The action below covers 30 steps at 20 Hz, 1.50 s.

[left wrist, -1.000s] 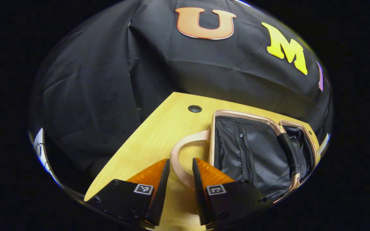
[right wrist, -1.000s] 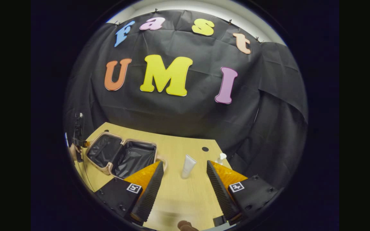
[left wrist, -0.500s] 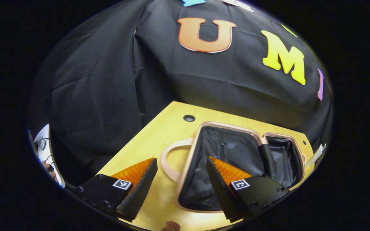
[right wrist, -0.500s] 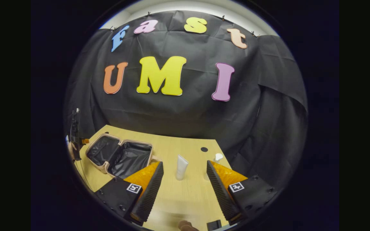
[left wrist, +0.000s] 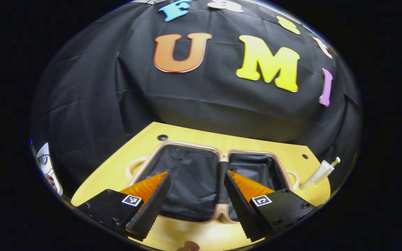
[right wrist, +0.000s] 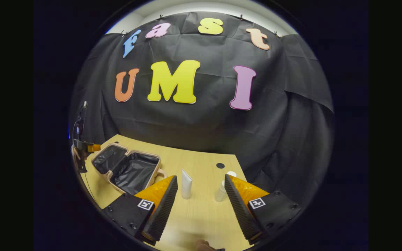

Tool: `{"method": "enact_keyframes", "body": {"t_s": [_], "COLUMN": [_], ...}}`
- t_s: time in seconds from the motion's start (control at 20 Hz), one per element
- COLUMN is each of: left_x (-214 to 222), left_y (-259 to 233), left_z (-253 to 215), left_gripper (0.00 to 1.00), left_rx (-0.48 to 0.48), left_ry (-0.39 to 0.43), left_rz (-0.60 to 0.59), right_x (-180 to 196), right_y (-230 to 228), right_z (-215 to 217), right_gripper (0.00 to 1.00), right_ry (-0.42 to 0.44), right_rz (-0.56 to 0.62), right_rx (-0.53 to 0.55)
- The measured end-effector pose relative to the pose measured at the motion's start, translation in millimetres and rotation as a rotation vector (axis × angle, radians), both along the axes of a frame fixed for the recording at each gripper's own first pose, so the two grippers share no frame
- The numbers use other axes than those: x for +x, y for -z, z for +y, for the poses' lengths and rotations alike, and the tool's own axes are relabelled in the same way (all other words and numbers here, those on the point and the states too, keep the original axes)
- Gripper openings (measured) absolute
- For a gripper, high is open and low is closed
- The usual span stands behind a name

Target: First open the suitcase, pack the skin care products into it, and then close the suitcase.

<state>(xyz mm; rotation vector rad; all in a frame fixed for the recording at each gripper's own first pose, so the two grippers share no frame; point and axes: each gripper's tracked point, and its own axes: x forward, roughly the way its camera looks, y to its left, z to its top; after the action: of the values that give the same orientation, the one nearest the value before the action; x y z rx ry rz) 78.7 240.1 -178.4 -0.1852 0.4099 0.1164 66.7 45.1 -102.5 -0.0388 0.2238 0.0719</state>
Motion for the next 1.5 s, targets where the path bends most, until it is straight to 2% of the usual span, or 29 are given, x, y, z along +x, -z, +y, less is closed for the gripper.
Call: {"method": "enact_keyframes", "body": {"t_s": [0.2, 0.35, 0.6, 0.75, 0.85, 0.95, 1.1, 1.35, 1.45, 1.5], "left_x": [6.5, 11.9, 20.1, 25.3, 33.2, 43.4, 53.0, 88.1, 99.2, 102.5], "left_y": [1.9, 12.1, 35.8, 52.4, 67.3, 82.5, 106.2, 129.2, 131.5, 132.4], "left_z": [-97.8, -161.7, -263.1, -323.4, -358.8, -381.3, -406.9, -418.0, -423.4, -426.7], "left_gripper": [0.98, 0.99, 0.99, 0.99, 0.99, 0.99, 1.00, 0.98, 0.97, 1.00], "left_rx": [-0.022, -0.008, -0.040, -0.027, 0.015, 0.070, 0.092, 0.103, 0.095, 0.091], "left_ry": [0.134, 0.212, 0.340, 0.428, 0.489, 0.527, 0.562, 0.508, 0.517, 0.526], "left_rz": [0.009, 0.040, 0.093, 0.101, 0.102, 0.118, 0.140, 0.143, 0.125, 0.119], "right_x": [8.4, 13.9, 22.6, 27.5, 31.4, 33.7, 37.1, 42.3, 47.1, 51.5], "right_y": [15.4, 25.9, 37.3, 52.6, 65.3, 73.2, 91.6, 123.5, 133.8, 138.2], "right_z": [-23.4, -44.1, -81.2, -100.9, -113.5, -121.6, -132.5, -145.9, -144.4, -143.3], "right_gripper": [0.80, 0.80, 0.80, 0.80, 0.80, 0.80, 0.80, 0.80, 0.80, 0.80], "right_ry": [-0.027, -0.035, -0.039, -0.041, -0.044, -0.063, -0.072, -0.084, -0.101, -0.106], "right_rz": [0.022, 0.043, 0.064, 0.093, 0.112, 0.118, 0.152, 0.217, 0.238, 0.246], "right_rx": [-0.008, -0.005, -0.007, -0.011, -0.018, -0.011, -0.013, -0.031, -0.022, -0.018]}}
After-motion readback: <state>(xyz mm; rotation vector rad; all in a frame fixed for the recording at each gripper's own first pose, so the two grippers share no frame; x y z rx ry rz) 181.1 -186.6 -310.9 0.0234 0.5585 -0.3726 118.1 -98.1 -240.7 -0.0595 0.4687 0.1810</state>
